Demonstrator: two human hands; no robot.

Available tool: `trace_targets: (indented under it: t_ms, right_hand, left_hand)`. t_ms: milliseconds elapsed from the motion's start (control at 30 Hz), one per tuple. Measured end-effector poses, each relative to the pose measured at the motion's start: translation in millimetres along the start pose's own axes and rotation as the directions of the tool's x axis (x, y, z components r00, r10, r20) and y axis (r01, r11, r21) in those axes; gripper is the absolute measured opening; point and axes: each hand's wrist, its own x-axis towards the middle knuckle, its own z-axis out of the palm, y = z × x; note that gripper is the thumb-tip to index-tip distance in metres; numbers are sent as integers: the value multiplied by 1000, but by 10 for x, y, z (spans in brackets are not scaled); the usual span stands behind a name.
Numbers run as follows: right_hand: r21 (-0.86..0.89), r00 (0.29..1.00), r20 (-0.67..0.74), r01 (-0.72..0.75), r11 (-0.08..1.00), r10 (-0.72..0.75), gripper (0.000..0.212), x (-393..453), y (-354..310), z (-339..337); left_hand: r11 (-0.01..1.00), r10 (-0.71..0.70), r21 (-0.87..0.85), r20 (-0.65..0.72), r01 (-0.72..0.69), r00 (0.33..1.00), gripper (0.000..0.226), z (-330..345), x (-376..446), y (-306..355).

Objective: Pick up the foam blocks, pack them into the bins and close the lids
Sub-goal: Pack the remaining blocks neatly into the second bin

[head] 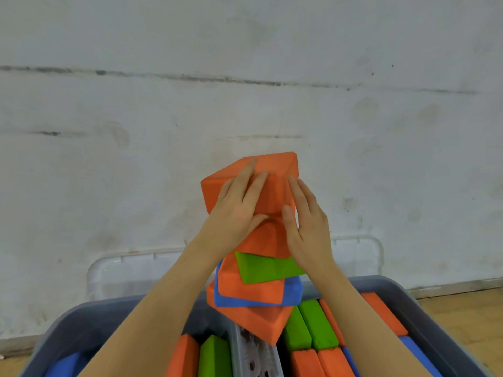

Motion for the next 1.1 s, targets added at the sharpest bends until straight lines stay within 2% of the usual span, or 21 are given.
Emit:
trace_targets:
  t_ms: [100,167,200,267,300,367,467,633,733,833,967,1100]
  right_hand:
    - [-4,1000,25,17,1000,-17,53,4,-14,6]
    - [-15,1000,11,17,1000,-17,53,-18,-27,5]
    - [-13,1000,0,20,1000,-20,52,-27,-34,4]
    - [53,1000,-10,9,999,-8,50,-33,-68,7]
    - [98,1000,-16,-1,995,3,50,-32,-78,15]
    - [153,999,-29,-34,988,39,48,-26,-106,17]
    - [92,998,-39,-55,994,59,46,-18,-120,6]
    - [-132,998,-13,-61,989,60,56,36,-139,9]
    - [-168,998,-33,-61,984,56,57,51,-241,-35]
    - [-217,997,-75,9,976,-26,51,43,-431,-19]
    - [-222,982,-103,136,965,-161,42,-22,-734,123]
    - [-127,954,-59,284,951,-293,34,-207,-1021,420]
  left_hand:
    - [992,25,125,45,-30,999,69,41,-61,-4]
    - [971,-188,160,32,181,982,69,10,-145,-37]
    - [935,-336,135,33,329,941,74,-10,-184,-54]
    - [835,-545,-14,121,550,830,85,-48,-231,-77]
    - [789,-574,-143,175,598,800,86,-65,-232,-83]
    - [741,-554,-342,177,578,814,79,-84,-197,-76]
    - [756,-539,-366,123,543,833,74,-57,-146,-56]
    - [786,-552,-215,181,580,814,71,3,-232,-45]
    - [836,-535,-57,140,546,833,67,-85,-263,-85]
    - [863,-503,-5,98,506,859,66,-265,-303,-118]
    - [890,-454,47,26,453,891,53,-553,-468,-207]
    - [845,-527,92,-17,527,849,41,-826,-897,-378]
